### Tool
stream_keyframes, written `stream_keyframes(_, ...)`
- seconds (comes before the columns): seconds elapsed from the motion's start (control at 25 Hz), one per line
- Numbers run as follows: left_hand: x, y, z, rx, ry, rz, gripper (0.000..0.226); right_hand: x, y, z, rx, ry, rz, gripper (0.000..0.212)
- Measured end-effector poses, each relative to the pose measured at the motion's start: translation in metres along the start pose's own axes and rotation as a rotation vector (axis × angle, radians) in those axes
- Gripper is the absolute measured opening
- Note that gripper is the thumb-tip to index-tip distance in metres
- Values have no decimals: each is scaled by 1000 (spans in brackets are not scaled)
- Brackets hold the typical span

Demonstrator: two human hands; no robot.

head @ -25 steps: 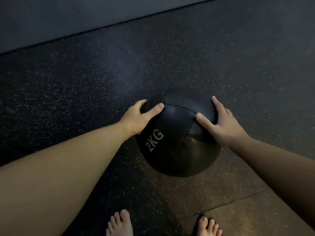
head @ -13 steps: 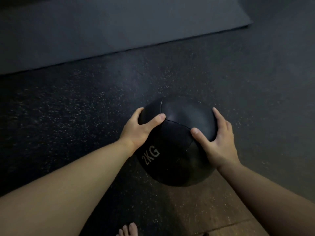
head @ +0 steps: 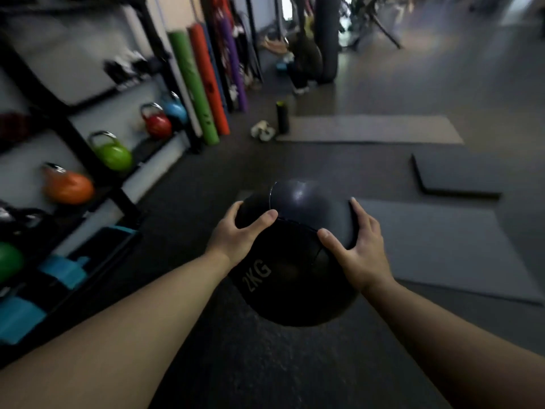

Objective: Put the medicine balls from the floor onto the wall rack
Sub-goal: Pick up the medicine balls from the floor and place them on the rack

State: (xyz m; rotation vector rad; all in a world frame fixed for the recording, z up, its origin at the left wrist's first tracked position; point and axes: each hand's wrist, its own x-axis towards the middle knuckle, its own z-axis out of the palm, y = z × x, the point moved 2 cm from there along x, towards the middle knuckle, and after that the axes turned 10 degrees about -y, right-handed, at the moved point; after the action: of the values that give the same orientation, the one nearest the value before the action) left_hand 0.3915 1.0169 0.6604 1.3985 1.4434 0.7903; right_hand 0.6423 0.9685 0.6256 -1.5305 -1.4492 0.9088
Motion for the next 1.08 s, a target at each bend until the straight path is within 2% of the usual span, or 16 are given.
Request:
stream_keyframes(0.2,-52,152,-209,-9,255,166,88,62,-253,45,19,-66,-271,125)
stream_keyframes(0.36,-98,218,-349,83,466,235,89,94,-399,109,89,-133,-487,133)
stream_keyframes(0.44,-112,231,-410,86,551,247,79,109,-455,152,122,-182,-573,132)
stream_keyframes(0.52,-117,234,-461,104,619,227,71,130,-497,194,154,-225,-641,128)
stream_keyframes(0.64,-116,239,-528,120,765,208,82,169,-553,260,232,-311,-756,129)
stream_keyframes(0.8,-85,248,-601,134,877,188,57,233,-612,335,291,-412,-827,121)
stream_keyframes(0.92,-55,249,-654,131,965,174,45,286,-656,389,348,-484,-897,126)
stream_keyframes(1.0,-39,244,-691,126,1003,179,66,311,-684,428,343,-539,-927,120)
stream_keyframes(1.08,-21,236,-733,138,1063,176,87,338,-708,476,343,-587,-935,127)
